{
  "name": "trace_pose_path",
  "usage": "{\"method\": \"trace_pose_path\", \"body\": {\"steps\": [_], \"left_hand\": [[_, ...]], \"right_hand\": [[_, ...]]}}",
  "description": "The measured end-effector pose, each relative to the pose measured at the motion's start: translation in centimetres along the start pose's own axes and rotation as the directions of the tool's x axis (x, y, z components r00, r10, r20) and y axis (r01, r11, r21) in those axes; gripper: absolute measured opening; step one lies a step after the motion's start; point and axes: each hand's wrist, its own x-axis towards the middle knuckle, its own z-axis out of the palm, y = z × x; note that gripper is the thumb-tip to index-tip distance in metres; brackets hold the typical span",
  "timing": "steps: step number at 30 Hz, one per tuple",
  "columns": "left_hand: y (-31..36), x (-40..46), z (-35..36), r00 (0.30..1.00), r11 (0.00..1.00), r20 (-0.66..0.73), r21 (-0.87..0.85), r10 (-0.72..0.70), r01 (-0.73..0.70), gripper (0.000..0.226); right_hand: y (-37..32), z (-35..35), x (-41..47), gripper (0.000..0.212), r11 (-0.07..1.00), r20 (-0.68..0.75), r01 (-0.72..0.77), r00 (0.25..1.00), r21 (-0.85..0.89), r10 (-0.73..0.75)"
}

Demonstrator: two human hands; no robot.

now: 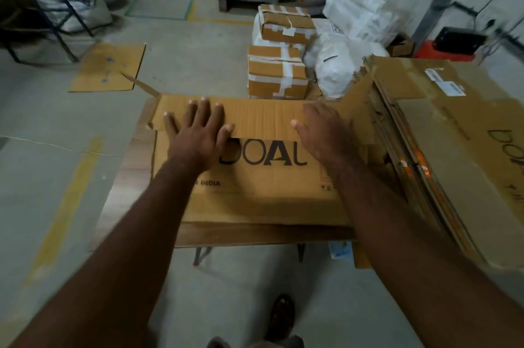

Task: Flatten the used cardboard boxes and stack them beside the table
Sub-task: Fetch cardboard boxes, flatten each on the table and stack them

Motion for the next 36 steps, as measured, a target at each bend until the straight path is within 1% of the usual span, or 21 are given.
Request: {"method": "trace_pose_path", "body": {"steps": [3,7,8,11,15,19,22,24,26,28,30,31,32,34,36], "left_hand": [[0.1,2.2,1.9,0.999,1.0,0.036,0.011,-0.022,0.022,0.068],[-0.2,4.3,5.4,0.971,0.999,0.234,-0.01,-0.042,0.046,0.079],[-0.1,4.5,6.1,0.965,0.999,0.258,-0.001,-0.043,0.045,0.082],[0.1,5.4,7.1,0.966,0.998,0.251,0.014,-0.069,0.067,0.086],[-0.4,6.1,6.7,0.963,0.998,0.262,0.016,-0.062,0.06,0.085],[-0.8,6.7,5.4,0.989,1.0,0.146,-0.009,-0.011,0.012,0.082],[-0.4,6.5,4.9,0.986,1.0,0.167,-0.028,0.017,-0.012,0.085],[0.4,5.4,4.9,0.98,0.997,0.182,-0.038,0.078,-0.073,0.085],[1.0,3.4,5.5,0.971,0.983,0.156,-0.043,0.183,-0.179,0.09],[1.3,1.1,6.7,0.945,0.955,0.161,0.031,0.285,-0.294,0.107],[1.2,-0.7,8.2,0.923,0.925,0.214,0.142,0.319,-0.352,0.121],[1.3,-1.2,8.7,0.925,0.918,0.213,0.178,0.314,-0.353,0.121],[1.5,-1.5,9.1,0.933,0.92,0.193,0.196,0.304,-0.34,0.115],[2.2,-1.7,8.8,0.949,0.932,0.167,0.206,0.268,-0.299,0.107],[2.7,-1.6,7.9,0.951,0.941,0.206,0.205,0.229,-0.27,0.11]], "right_hand": [[1.4,2.1,1.4,0.062,1.0,0.123,0.001,0.992,0.006,-0.002],[3.7,5.3,2.4,0.068,0.999,0.346,-0.029,0.938,-0.026,0.036],[4.1,6.0,2.5,0.068,0.999,0.364,-0.036,0.93,-0.028,0.044],[4.7,7.1,3.0,0.067,0.999,0.315,-0.024,0.948,-0.035,0.034],[4.4,7.0,3.6,0.068,1.0,0.306,-0.019,0.952,-0.008,0.021],[3.7,6.1,4.6,0.077,1.0,0.165,-0.011,0.986,0.025,0.007],[3.0,5.5,4.7,0.08,1.0,0.109,0.002,0.994,0.011,-0.003],[2.3,5.3,3.6,0.081,0.999,0.13,0.037,0.991,-0.004,-0.036],[1.4,5.7,1.4,0.085,0.992,0.186,0.127,0.975,0.005,-0.126],[0.7,6.8,-1.4,0.097,0.973,0.24,0.232,0.944,0.013,-0.228],[0.3,8.3,-4.0,0.114,0.936,0.222,0.336,0.925,-0.104,-0.307],[0.3,9.0,-4.8,0.122,0.92,0.218,0.354,0.924,-0.171,-0.315],[0.3,9.4,-5.2,0.127,0.912,0.219,0.35,0.927,-0.215,-0.304],[0.0,9.6,-5.5,0.132,0.916,0.197,0.317,0.942,-0.245,-0.273],[-0.3,9.6,-6.1,0.13,0.928,0.173,0.263,0.959,-0.265,-0.223]]}}
